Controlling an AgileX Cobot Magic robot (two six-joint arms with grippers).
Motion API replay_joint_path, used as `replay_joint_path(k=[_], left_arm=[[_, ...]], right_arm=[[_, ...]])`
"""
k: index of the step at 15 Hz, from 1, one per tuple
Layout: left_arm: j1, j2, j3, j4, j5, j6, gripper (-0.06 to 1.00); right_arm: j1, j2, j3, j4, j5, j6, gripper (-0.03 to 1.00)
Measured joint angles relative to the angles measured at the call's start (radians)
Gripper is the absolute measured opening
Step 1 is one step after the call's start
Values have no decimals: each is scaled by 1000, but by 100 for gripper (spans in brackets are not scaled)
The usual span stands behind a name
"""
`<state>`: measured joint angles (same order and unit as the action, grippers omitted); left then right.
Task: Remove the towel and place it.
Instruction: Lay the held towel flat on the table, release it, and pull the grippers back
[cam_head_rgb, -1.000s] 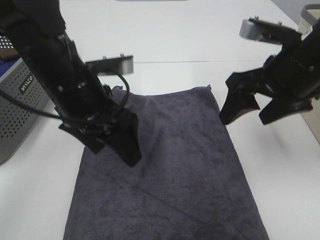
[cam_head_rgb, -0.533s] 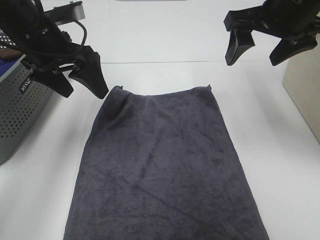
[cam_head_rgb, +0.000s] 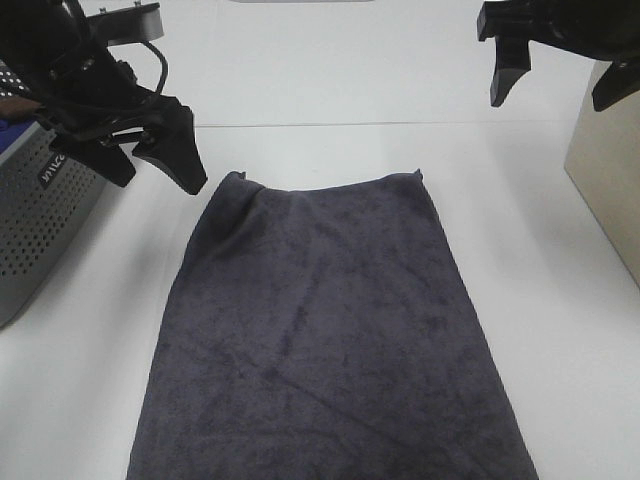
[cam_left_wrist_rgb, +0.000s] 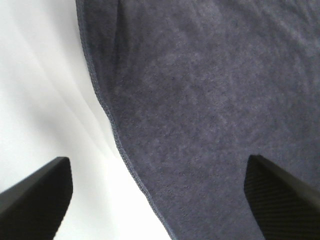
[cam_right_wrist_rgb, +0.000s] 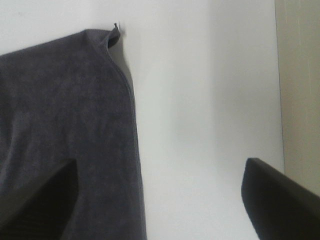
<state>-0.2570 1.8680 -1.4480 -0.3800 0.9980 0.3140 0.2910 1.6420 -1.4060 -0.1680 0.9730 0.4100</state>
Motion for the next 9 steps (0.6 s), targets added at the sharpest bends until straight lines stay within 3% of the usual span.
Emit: replay_joint_path(k=[3, 6, 9], left_arm=[[1, 2, -4, 11, -35, 1, 87], [39, 37, -64, 12, -4, 17, 87], [78, 146, -188, -4, 44, 19, 87]], right_arm=[[-22, 27, -11, 72, 67, -103, 85], [-168, 104, -56, 304, 87, -297, 85], [-203, 202, -116, 432, 98, -448, 85]])
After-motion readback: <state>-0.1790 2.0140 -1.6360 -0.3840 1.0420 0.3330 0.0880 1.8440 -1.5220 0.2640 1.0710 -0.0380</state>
